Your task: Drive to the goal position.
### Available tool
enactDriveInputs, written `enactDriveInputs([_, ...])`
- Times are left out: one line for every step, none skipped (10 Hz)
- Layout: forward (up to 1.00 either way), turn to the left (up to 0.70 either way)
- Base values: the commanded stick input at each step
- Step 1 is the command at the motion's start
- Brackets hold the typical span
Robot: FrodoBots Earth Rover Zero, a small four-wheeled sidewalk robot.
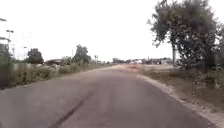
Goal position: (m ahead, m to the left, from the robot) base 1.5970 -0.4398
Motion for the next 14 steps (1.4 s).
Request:
enactDriveInputs([0.85, 0.0])
enactDriveInputs([0.85, 0.0])
enactDriveInputs([0.85, 0.0])
enactDriveInputs([0.85, 0.0])
enactDriveInputs([0.85, 0.0])
enactDriveInputs([0.85, 0.0])
enactDriveInputs([0.85, 0.0])
enactDriveInputs([0.85, 0.0])
enactDriveInputs([0.85, 0.0])
enactDriveInputs([0.85, 0.0])
enactDriveInputs([0.85, 0.0])
enactDriveInputs([0.85, -0.03])
enactDriveInputs([0.85, -0.07])
enactDriveInputs([0.85, -0.12])
